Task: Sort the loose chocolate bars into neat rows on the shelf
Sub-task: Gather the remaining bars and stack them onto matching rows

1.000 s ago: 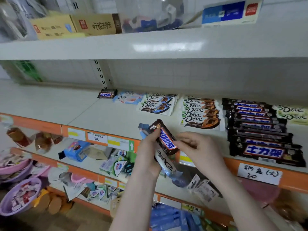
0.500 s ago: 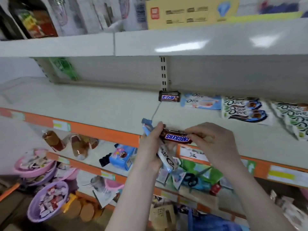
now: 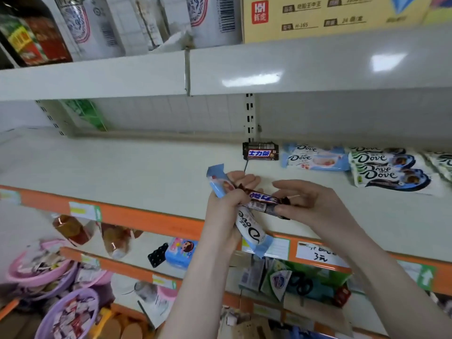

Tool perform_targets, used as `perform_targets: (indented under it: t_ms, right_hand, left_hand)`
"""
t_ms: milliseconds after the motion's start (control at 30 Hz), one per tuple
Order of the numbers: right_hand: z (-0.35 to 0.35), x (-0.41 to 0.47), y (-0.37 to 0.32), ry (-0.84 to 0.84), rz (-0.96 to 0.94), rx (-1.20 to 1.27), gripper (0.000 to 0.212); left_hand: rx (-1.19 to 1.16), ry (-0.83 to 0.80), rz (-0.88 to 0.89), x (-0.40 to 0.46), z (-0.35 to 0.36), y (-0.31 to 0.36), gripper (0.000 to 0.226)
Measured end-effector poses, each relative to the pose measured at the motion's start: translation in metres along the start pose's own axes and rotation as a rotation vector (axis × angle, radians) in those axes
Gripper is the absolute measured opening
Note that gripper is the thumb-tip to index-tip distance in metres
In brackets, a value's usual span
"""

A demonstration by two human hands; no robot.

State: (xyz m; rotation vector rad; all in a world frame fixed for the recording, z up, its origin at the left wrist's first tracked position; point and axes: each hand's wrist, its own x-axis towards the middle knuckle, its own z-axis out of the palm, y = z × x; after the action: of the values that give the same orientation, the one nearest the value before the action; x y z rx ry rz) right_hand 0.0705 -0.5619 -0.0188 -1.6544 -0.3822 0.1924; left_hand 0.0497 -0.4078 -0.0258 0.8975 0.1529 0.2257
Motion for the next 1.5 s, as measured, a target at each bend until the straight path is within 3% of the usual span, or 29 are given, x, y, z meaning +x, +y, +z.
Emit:
perform_targets:
  t_ms: [233,533,600,733,867,1100,1200,1300,1400,1500]
  right_hand:
    - [-0.011,0.019,-0.001,0.024,0.019,-0.083,0.043]
    - [0.016,0.050,-0.003,-0.018,0.143,-0.012,0.038]
    - [0.022,0.057,-0.001,0.012,0.132,0.074,0.038]
    - [0.036,0.069,0.004,0.156,0.134,0.486,0.029]
    - [0.052,0.068,0.011,0.180,0.155,0.533,0.017]
    - [0.039,0.071,0.007,0.053,0.214,0.247,0.030]
    - [0.016,0.084,-0.001,-0.024,0.164,-0.116,0.042]
    - [-0.001,0.111,0.001,0.065,0.099,-0.486,0.054]
    - [-0.010,0.138,0.003,0.111,0.070,-0.697,0.039]
    - [-0.004,0.159,0.002,0.040,0.058,-0.746,0.030]
  left_hand:
    - [0.136,0.005,-0.081,0.012,-0.002,0.001,0.031]
    - [0.123,-0.034,-0.136,0.045,-0.019,0.026,0.031]
    - [0.168,-0.023,-0.154,0.049,-0.023,0.031,0.028]
    - [0.279,-0.035,-0.225,0.052,-0.031,0.036,0.024]
    - [0.245,0.005,-0.236,0.057,-0.035,0.033,0.022]
    - [0.131,0.052,-0.283,0.065,-0.046,0.026,0.014]
    - [0.043,0.078,-0.379,0.066,-0.050,0.027,0.016]
    - [-0.020,0.085,-0.434,0.067,-0.054,0.027,0.020]
    - [-0.052,0.099,-0.434,0.068,-0.058,0.025,0.019]
    - [-0.066,0.113,-0.423,0.069,-0.062,0.026,0.017]
